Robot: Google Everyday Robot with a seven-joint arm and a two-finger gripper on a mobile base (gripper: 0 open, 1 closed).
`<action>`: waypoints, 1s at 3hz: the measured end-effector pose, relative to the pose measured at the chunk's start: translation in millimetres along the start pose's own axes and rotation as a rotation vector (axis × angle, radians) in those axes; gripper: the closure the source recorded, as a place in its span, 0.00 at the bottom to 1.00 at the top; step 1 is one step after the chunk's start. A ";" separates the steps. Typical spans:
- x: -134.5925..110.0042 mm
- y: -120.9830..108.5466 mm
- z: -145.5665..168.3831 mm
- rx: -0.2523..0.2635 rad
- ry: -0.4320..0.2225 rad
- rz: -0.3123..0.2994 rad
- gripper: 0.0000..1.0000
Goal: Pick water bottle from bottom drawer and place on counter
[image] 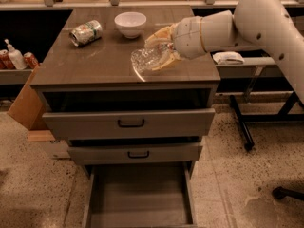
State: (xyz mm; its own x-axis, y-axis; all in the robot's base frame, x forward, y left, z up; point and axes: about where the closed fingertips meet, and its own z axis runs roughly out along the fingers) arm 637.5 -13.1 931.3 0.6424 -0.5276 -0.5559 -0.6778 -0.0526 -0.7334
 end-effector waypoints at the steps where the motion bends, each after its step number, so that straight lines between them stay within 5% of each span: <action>1: 10.5 -15.6 22.2 -0.082 -0.011 0.041 1.00; 3: 5.7 -49.1 69.5 -0.179 -0.081 0.033 1.00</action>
Offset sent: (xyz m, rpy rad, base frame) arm 0.0671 0.0530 0.0154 -0.0570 0.1482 0.1681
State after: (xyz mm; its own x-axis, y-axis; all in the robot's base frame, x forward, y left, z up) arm 699.4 45.5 937.0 0.6403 -0.4621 -0.6135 -0.7472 -0.1899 -0.6369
